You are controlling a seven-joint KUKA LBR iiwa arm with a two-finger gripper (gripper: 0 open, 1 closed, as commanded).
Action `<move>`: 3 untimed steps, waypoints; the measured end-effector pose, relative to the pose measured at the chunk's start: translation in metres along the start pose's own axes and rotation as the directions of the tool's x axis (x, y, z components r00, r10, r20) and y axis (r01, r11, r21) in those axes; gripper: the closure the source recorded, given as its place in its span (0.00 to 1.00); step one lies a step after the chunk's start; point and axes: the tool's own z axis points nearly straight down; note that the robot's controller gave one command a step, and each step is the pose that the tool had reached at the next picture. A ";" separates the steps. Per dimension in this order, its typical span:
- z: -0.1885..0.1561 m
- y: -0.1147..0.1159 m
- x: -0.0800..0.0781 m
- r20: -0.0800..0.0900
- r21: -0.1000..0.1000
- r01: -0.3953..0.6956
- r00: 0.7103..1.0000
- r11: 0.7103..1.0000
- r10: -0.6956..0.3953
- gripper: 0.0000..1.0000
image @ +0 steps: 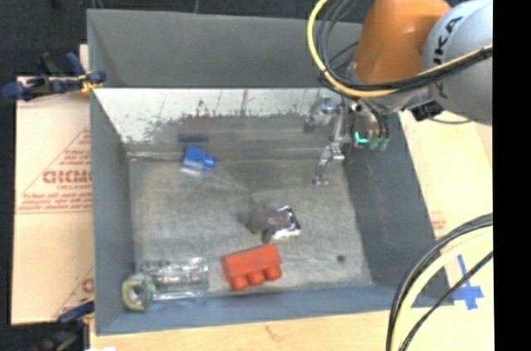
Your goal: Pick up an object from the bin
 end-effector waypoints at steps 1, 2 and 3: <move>0.110 0.078 0.053 0.011 0.001 0.157 0.988 0.988 -0.157 0.00; 0.082 0.073 0.091 0.005 -0.002 -0.057 0.998 0.998 0.057 0.00; 0.082 0.080 0.108 0.005 -0.003 -0.318 0.948 0.948 0.318 0.00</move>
Offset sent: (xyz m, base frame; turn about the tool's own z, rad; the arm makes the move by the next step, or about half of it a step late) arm -0.0557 0.0773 -0.1126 -0.1596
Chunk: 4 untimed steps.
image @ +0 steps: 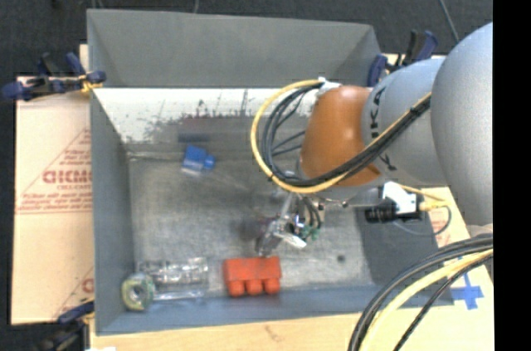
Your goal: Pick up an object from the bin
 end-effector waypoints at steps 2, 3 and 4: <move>0.025 0.009 -0.002 0.005 -0.002 -0.206 0.978 0.979 0.206 0.00; 0.024 0.010 -0.002 0.003 -0.002 -0.204 0.979 0.979 0.204 1.00; -0.008 0.009 -0.004 0.005 -0.003 -0.196 0.981 0.981 0.196 1.00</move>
Offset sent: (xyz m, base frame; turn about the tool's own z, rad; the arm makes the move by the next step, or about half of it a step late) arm -0.0011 0.0098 -0.0306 0.2158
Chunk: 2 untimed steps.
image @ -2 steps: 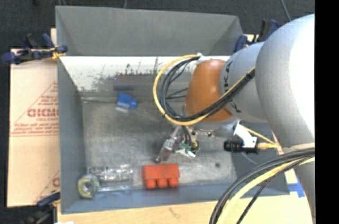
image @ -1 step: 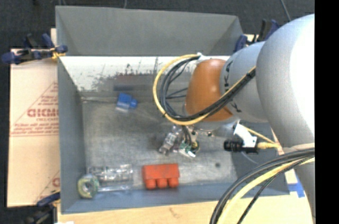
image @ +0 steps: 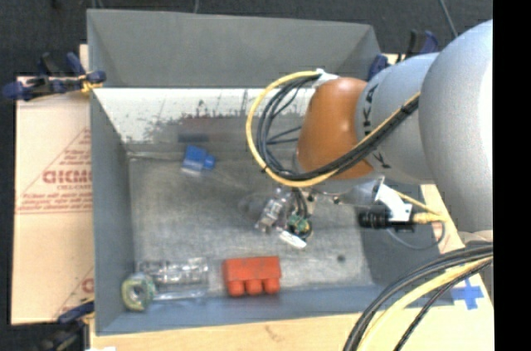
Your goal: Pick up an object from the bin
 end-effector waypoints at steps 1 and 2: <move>-0.026 0.000 -0.002 0.000 0.000 0.007 1.000 1.000 -0.007 1.00; -0.086 0.000 -0.005 0.002 -0.001 0.014 1.000 1.000 -0.014 1.00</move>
Offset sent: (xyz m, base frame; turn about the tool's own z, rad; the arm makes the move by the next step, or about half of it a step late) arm -0.0001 -0.0001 0.0243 0.0000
